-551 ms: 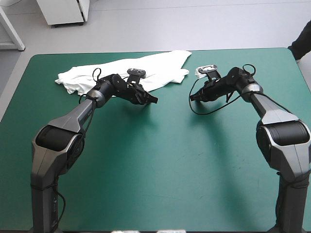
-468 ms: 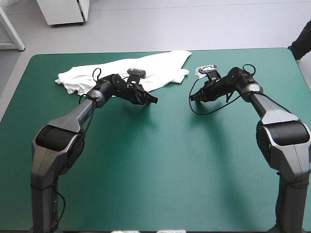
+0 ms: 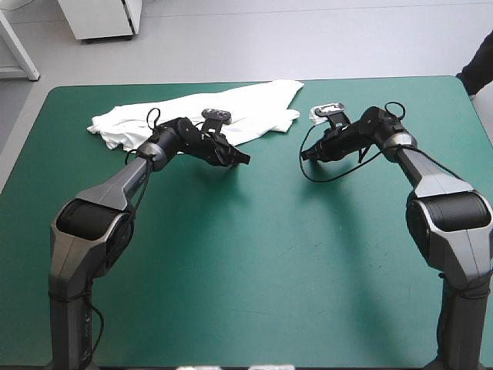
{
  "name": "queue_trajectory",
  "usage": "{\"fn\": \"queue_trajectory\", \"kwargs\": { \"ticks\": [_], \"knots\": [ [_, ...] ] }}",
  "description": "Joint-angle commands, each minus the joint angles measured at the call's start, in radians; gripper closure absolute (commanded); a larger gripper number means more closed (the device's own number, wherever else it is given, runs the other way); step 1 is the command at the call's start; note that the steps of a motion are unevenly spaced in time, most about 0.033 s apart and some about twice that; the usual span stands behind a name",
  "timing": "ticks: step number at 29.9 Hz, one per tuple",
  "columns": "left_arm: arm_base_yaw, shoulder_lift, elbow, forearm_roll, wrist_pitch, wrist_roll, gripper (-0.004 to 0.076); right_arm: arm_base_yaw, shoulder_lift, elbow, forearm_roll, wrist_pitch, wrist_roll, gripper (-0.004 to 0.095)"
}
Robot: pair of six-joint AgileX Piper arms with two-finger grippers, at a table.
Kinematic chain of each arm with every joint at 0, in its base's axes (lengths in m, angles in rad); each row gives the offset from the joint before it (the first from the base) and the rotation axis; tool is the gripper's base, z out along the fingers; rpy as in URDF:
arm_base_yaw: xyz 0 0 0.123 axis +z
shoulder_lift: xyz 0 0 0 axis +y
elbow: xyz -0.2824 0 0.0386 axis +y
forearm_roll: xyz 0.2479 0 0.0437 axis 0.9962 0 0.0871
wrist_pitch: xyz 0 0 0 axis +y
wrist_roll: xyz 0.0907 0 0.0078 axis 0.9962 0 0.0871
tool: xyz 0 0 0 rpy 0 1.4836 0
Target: Fold the cloth
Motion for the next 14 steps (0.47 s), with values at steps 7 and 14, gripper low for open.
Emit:
{"fn": "queue_trajectory", "kwargs": {
  "ticks": [7, 14],
  "knots": [
    [-0.004, -0.120, -0.056, 0.115, 0.033, -0.034, 0.0733, -0.003, -0.087, -0.026, 0.003, 0.041, -0.003, 0.0925],
    [-0.002, -0.271, -0.073, 0.256, 0.149, -0.109, 0.0733, -0.003, -0.200, -0.065, 0.013, 0.120, 0.001, 0.0925]
  ]
}}
